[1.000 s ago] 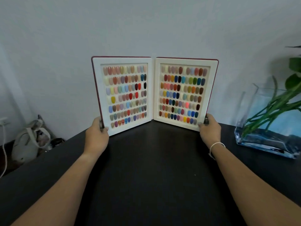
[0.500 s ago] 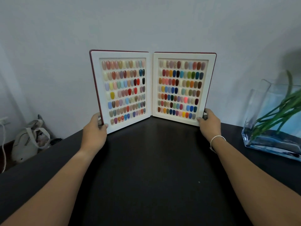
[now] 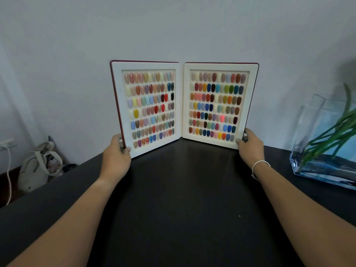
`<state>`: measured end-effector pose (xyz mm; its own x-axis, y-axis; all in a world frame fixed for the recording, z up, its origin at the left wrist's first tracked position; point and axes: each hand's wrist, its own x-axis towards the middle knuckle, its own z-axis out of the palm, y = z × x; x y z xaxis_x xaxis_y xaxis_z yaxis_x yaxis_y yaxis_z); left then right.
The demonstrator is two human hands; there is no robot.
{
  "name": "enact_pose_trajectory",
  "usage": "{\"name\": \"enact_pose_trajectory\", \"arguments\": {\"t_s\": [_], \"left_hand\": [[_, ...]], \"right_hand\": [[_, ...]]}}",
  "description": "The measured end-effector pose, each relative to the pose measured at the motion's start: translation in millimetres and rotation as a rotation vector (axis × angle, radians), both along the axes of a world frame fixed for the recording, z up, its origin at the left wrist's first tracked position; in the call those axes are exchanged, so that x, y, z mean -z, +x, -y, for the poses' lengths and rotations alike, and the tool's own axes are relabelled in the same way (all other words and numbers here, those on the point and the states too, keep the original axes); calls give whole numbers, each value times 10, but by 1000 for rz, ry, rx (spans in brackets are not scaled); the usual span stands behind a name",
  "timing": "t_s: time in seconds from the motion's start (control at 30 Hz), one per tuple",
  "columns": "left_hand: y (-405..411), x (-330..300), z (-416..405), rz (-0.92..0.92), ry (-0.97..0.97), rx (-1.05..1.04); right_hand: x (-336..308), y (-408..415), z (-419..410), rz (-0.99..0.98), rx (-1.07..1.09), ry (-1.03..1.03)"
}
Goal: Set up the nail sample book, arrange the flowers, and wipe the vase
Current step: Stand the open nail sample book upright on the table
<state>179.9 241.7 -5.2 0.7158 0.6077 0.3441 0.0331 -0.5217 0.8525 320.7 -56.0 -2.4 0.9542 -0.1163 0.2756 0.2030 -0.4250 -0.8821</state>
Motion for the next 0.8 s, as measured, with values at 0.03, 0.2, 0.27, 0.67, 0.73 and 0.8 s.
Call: {"name": "enact_pose_trajectory", "arguments": {"t_s": [0.03, 0.2, 0.27, 0.67, 0.73, 0.8], "left_hand": [[2, 3, -2, 4, -3, 3], [15, 7, -17, 16, -24, -17], [20, 15, -21, 23, -22, -29], [53, 33, -44, 24, -33, -49], [58, 36, -48, 27, -32, -52], [60, 45, -53, 31, -32, -55]], "right_hand": [[-4, 2, 1, -4, -1, -6], [-8, 14, -15, -11, -18, -44], [-5, 14, -16, -7, -24, -49], [8, 26, -10, 2, -29, -38], [10, 27, -8, 4, -30, -41], [12, 31, -10, 4, -31, -36]]}}
